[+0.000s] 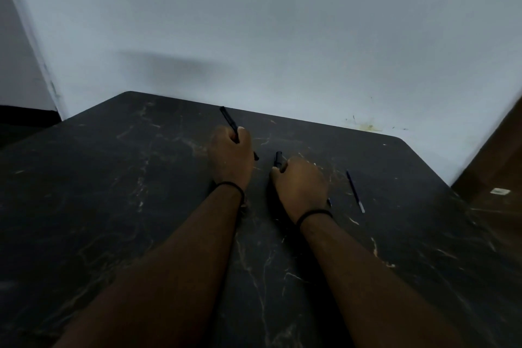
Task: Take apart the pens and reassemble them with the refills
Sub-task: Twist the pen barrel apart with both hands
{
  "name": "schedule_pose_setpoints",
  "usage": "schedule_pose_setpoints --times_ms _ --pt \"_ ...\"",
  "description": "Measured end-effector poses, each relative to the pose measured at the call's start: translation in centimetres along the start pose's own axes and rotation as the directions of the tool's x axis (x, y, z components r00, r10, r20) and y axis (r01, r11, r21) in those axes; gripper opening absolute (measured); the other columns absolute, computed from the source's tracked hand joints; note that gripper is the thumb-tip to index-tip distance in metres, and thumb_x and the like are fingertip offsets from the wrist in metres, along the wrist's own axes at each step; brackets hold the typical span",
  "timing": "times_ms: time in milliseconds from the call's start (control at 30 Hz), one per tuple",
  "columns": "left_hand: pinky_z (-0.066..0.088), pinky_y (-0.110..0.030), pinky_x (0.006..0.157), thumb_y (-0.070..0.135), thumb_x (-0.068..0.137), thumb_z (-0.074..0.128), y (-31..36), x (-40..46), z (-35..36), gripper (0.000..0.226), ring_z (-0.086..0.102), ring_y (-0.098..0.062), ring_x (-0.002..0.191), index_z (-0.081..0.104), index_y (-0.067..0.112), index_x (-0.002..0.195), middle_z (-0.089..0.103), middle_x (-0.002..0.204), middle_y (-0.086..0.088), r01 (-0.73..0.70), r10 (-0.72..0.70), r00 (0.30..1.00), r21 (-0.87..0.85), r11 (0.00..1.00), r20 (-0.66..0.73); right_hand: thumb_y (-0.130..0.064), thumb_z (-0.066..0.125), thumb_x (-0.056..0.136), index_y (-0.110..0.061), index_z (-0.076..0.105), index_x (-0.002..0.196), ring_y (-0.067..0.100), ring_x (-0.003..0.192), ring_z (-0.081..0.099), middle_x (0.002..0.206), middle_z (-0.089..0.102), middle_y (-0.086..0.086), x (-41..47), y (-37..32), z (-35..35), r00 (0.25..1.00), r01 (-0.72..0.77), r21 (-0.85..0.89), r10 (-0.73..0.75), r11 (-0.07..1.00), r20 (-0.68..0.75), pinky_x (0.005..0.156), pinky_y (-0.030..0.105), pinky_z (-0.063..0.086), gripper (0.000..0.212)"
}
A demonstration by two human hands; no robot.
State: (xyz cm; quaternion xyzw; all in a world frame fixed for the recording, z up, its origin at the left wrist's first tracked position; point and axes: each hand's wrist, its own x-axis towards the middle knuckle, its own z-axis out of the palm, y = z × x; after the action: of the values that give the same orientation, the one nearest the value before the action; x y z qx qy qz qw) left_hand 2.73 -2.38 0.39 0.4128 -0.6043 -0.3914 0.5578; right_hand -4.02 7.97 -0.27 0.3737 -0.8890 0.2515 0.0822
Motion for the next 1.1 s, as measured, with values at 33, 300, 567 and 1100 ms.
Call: schedule_pose_setpoints --times_ms 33,300,567,1100 --pt "0.053 -0.043 0.069 0.029 0.095 0.055 -0.1 0.0 0.0 0.026 0.061 -0.027 0.074 0.055 0.009 0.079 0.063 0.080 -0.013 0.000 0.001 1.000 -0.004 1.000 0.007 -0.040 0.052 0.096 -0.011 0.068 0.083 0.030 0.084 0.066 0.084 0.069 0.010 0.0 0.0 0.1 1.000 0.002 -0.001 -0.002 1.000 -0.006 0.070 0.034 0.050 0.036" --pt "0.049 -0.035 0.062 0.031 0.095 0.054 -0.2 -0.1 0.3 0.027 0.055 -0.020 0.067 0.046 0.023 0.071 0.055 0.074 -0.003 -0.044 0.044 0.998 -0.001 0.999 0.044 -0.047 0.053 0.095 -0.019 0.063 0.086 0.024 0.085 0.064 0.086 0.068 0.002 0.2 0.4 0.6 0.992 -0.055 0.154 0.072 0.987 -0.106 0.074 0.035 0.051 0.031" --pt "0.043 -0.032 0.060 0.039 0.099 0.046 0.8 -2.1 1.1 0.031 0.046 -0.005 0.063 0.039 0.034 0.069 0.044 0.071 0.011 -0.378 0.347 0.901 0.081 0.922 0.260 -0.034 0.056 0.100 -0.023 0.062 0.083 0.004 0.063 0.052 0.069 0.057 -0.010 -0.1 2.2 -1.0 0.921 0.074 0.677 0.211 0.732 -0.328 0.061 0.025 0.040 0.021" --pt "0.043 -0.024 0.065 0.041 0.104 0.032 1.4 -4.6 1.9 0.038 0.052 -0.008 0.074 0.060 0.017 0.095 0.054 0.081 0.006 -0.542 0.493 0.751 -0.018 0.840 0.439 -0.031 0.053 0.102 -0.015 0.057 0.103 0.015 0.079 0.064 0.091 0.068 0.000 -0.1 2.7 -3.1 0.932 0.188 0.742 0.121 0.644 -0.341 0.070 0.034 0.051 0.016"
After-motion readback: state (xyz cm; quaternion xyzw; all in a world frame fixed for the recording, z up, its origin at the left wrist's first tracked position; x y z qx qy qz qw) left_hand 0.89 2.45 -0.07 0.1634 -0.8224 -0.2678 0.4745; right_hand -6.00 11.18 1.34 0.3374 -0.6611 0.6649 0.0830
